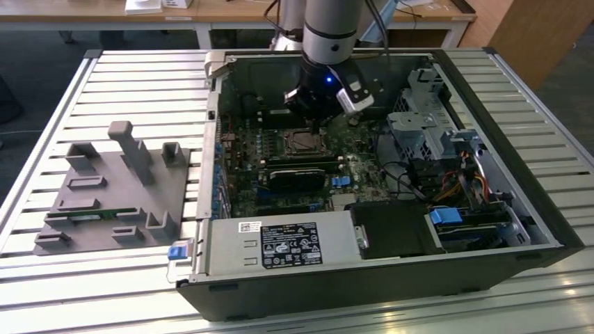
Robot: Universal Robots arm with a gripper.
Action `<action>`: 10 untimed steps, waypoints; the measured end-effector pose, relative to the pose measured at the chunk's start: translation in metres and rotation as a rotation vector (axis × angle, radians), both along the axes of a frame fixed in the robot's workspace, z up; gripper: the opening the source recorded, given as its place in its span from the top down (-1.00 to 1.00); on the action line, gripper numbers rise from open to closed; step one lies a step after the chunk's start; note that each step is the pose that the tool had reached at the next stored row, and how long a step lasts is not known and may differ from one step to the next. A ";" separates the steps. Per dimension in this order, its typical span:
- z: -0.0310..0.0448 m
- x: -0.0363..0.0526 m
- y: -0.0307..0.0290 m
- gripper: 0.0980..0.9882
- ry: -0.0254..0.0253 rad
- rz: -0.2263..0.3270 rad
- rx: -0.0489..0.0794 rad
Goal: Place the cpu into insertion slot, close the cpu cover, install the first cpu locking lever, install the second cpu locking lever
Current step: 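Install the second cpu locking lever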
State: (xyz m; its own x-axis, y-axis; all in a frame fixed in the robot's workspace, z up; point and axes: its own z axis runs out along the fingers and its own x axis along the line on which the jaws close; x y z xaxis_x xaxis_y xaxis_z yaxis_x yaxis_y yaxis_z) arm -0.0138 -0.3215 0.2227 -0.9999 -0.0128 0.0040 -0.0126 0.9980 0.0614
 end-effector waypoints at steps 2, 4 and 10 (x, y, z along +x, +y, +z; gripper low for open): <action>0.0028 0.0000 0.0000 0.98 -0.0001 0.000 0.000; 0.0030 0.0001 -0.0009 0.98 -0.0001 0.000 0.000; 0.0031 0.0000 -0.0161 0.98 -0.0001 0.000 0.000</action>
State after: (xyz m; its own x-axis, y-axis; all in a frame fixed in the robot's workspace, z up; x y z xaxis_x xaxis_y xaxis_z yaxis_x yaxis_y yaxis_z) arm -0.0138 -0.3377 0.2257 -0.9999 -0.0128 0.0040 -0.0126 0.9980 0.0616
